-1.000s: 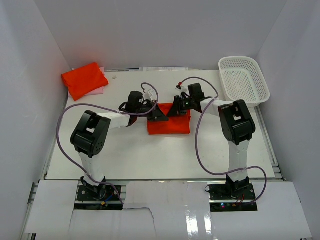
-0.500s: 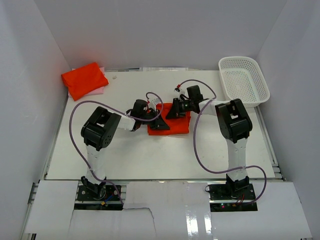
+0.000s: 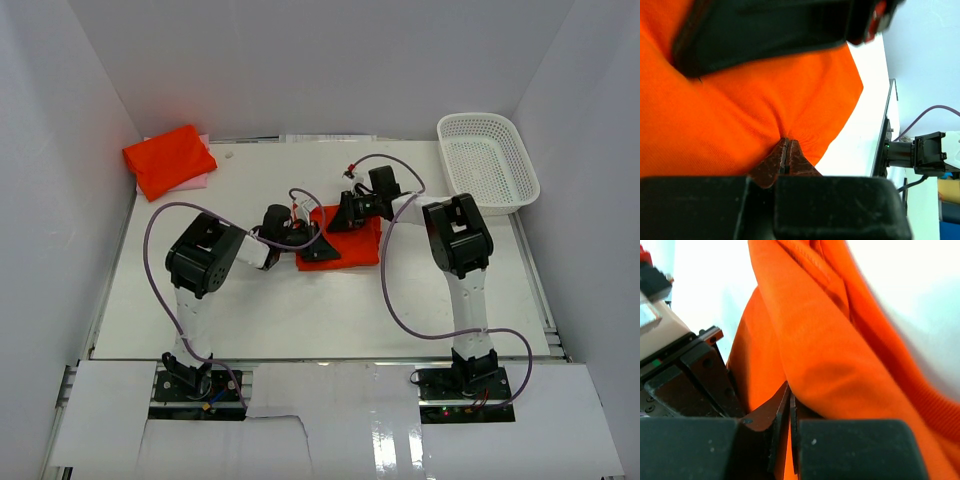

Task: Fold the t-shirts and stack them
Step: Smooth out wrinkles on the folded tshirt

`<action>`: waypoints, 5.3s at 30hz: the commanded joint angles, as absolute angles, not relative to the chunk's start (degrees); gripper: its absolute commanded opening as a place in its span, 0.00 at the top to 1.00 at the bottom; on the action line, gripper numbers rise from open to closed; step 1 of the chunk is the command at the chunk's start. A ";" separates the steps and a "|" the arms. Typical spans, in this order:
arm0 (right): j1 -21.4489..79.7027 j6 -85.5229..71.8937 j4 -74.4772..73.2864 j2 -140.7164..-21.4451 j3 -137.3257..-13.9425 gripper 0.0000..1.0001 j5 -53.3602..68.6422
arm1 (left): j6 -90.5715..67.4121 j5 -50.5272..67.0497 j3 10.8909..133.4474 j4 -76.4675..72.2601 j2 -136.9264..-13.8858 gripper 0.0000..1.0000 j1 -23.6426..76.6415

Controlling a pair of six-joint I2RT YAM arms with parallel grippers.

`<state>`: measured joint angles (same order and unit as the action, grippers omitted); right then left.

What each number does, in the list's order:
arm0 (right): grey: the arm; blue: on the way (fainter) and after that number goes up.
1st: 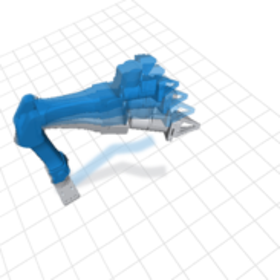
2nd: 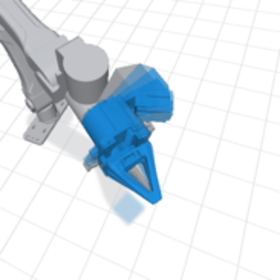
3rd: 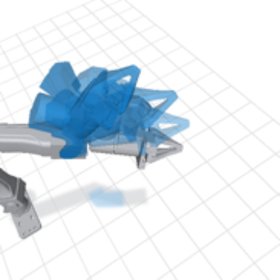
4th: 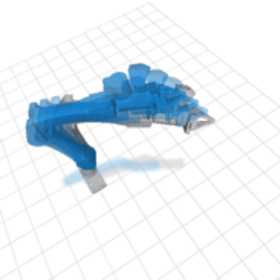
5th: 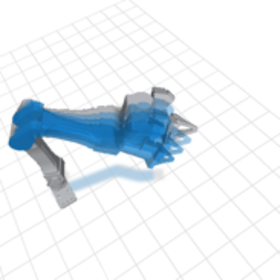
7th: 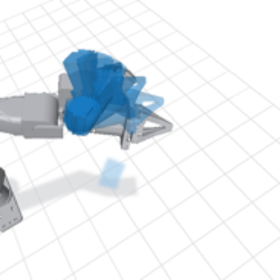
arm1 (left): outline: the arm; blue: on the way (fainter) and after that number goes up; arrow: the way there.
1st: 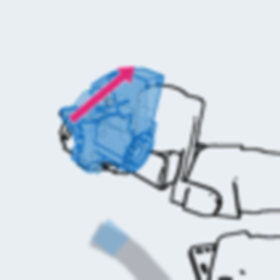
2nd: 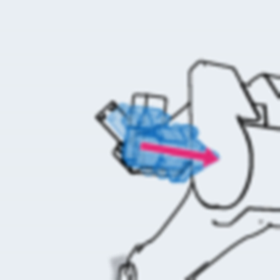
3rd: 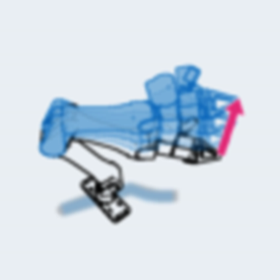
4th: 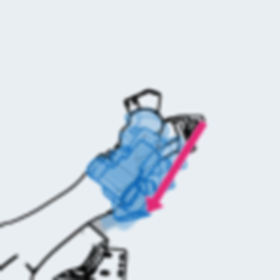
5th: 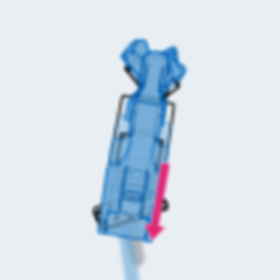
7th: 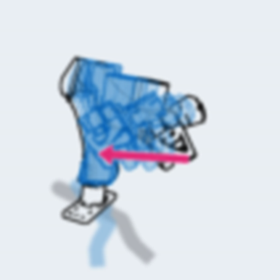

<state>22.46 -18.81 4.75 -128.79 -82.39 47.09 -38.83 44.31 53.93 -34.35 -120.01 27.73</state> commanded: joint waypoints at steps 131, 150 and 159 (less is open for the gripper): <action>13.18 -15.91 -15.03 -120.50 -90.35 0.86 27.86 | -28.04 13.01 87.98 15.73 -115.14 0.49 18.90; 13.89 -14.86 -23.37 -108.64 -95.54 0.18 28.21 | -22.50 11.34 81.65 24.17 -111.44 0.16 19.69; 13.97 -14.33 -24.52 -102.58 -91.59 0.17 29.27 | -25.13 16.95 79.46 22.86 -112.76 0.16 19.69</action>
<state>13.89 -15.40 -23.62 -104.92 -93.76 28.47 -24.10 13.87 80.44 23.90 -113.49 19.46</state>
